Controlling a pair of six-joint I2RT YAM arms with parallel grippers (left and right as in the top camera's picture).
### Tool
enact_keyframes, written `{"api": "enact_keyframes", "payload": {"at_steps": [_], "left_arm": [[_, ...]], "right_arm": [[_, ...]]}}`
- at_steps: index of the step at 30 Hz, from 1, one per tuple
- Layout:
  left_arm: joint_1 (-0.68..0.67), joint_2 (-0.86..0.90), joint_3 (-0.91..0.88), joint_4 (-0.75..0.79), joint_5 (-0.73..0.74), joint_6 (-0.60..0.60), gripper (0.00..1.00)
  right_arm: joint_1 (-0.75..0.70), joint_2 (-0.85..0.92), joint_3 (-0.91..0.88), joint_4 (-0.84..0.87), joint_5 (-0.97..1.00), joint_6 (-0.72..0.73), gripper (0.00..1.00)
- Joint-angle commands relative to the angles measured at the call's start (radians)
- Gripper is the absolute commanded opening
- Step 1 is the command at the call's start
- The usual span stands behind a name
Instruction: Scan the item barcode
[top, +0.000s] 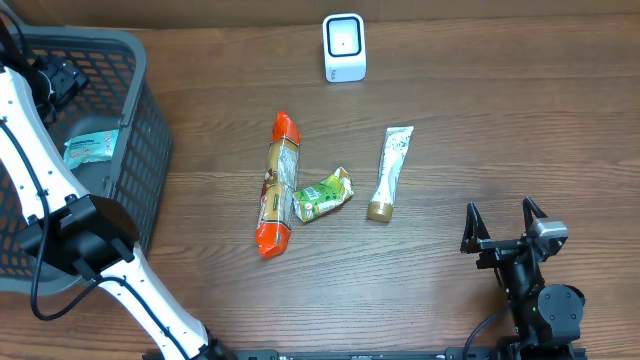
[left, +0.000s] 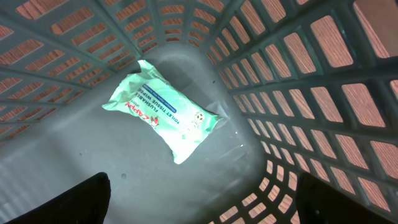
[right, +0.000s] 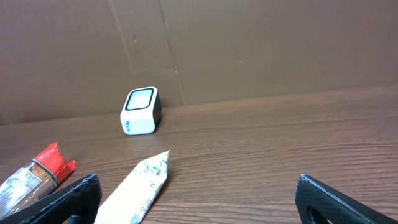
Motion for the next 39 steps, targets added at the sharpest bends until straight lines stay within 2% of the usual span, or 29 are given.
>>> {"api": "enact_keyframes", "payload": {"at_steps": [1, 8, 18, 29, 33, 39], "left_arm": [[-0.006, -0.043, -0.007, -0.001, 0.019, -0.003, 0.87], [-0.006, -0.220, -0.007, -0.072, 0.006, 0.002, 0.86], [-0.058, -0.365, -0.007, -0.198, -0.050, 0.032, 0.75], [-0.180, -0.565, -0.016, -0.200, -0.058, 0.096, 0.70], [-0.203, -0.661, -0.097, -0.200, -0.110, 0.088, 0.70], [-0.203, -0.845, -0.349, -0.139, -0.183, 0.050, 0.70]], "right_arm": [[0.008, -0.011, -0.011, 0.004, 0.006, 0.003, 1.00], [0.008, -0.011, -0.011, 0.004, 0.006, 0.003, 1.00], [0.008, -0.012, -0.011, 0.004, 0.006, 0.003, 1.00], [0.008, -0.011, -0.011, 0.004, 0.006, 0.003, 1.00], [0.008, -0.012, -0.011, 0.004, 0.006, 0.003, 1.00], [0.008, -0.012, -0.011, 0.004, 0.006, 0.003, 1.00]]}}
